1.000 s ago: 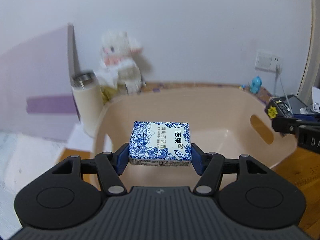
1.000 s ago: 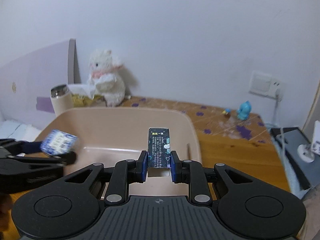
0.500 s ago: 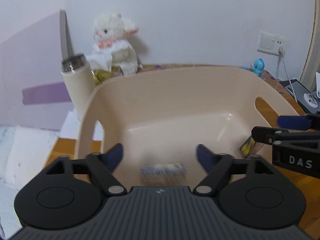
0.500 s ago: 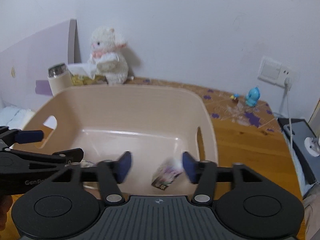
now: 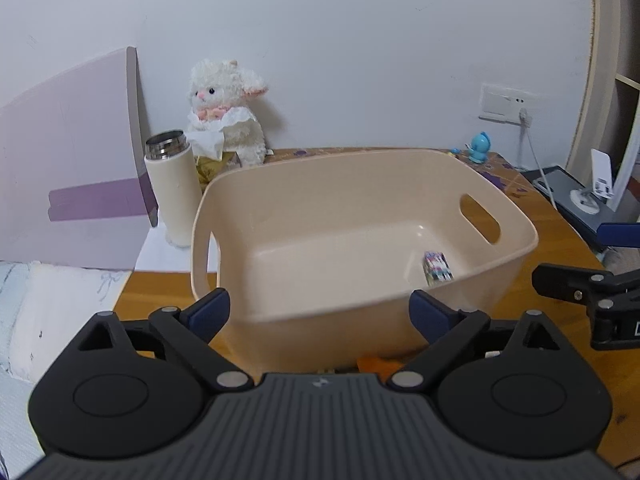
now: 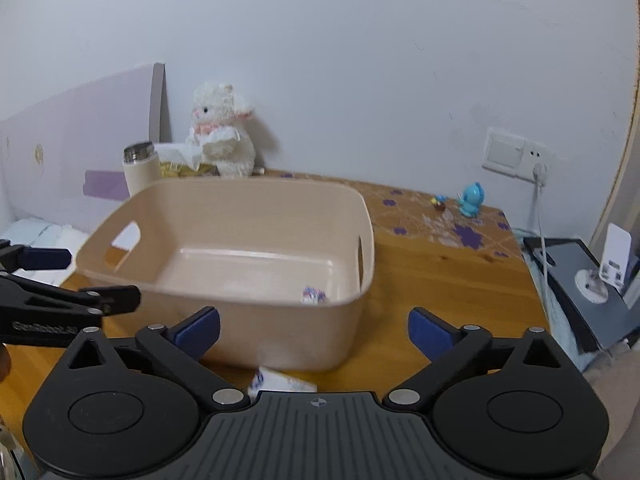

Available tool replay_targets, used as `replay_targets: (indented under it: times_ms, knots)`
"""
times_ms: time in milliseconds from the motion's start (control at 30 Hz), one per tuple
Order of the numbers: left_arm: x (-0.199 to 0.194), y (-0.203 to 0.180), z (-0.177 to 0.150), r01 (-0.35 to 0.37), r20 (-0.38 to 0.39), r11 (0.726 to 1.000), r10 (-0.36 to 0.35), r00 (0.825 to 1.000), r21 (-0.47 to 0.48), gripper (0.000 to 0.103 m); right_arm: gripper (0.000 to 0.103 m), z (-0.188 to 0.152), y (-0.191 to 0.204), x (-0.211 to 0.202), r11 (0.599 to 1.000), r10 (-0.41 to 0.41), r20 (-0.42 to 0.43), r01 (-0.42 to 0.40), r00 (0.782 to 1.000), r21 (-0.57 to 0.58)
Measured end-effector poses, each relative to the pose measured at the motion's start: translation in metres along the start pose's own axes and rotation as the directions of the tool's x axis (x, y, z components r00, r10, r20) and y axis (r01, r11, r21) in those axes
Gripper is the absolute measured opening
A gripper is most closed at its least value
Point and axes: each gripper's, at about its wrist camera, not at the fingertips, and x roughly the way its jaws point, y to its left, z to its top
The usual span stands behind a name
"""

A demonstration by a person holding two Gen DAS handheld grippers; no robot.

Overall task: Organize objects
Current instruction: 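Grasp the black small box with the left gripper while the right grasps the green bag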

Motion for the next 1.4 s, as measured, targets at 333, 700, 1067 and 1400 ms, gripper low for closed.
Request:
replay_targets:
  times_ms: [333,700,1067,1400]
  knots:
    - [0.006,-0.001,-0.048,0.033,-0.095,0.999,-0.031,0.995,0.024,0.099,0.103,-0.045,-0.002,0.018,0.999,-0.032,-0.139,0.030,0.990,-0.013]
    - [0.041,-0.005,-0.090,0.070,-0.199,0.997,-0.061,0.978,0.039,0.099,0.103,-0.084,0.001,0.055,0.999,-0.036,-0.270,0.035,0.962,-0.009]
    - [0.063,-0.004,-0.096,0.087,-0.191,0.996,-0.080,0.978,0.025,0.099,0.103,-0.099,0.007,0.077,1.000,-0.010,-0.288,0.004,0.958,-0.021]
    - [0.071,-0.012,-0.092,0.107,-0.163,0.993,-0.098,0.982,0.049,0.100,0.103,-0.101,0.009,0.087,0.999,0.046,-0.249,-0.049,0.967,-0.005]
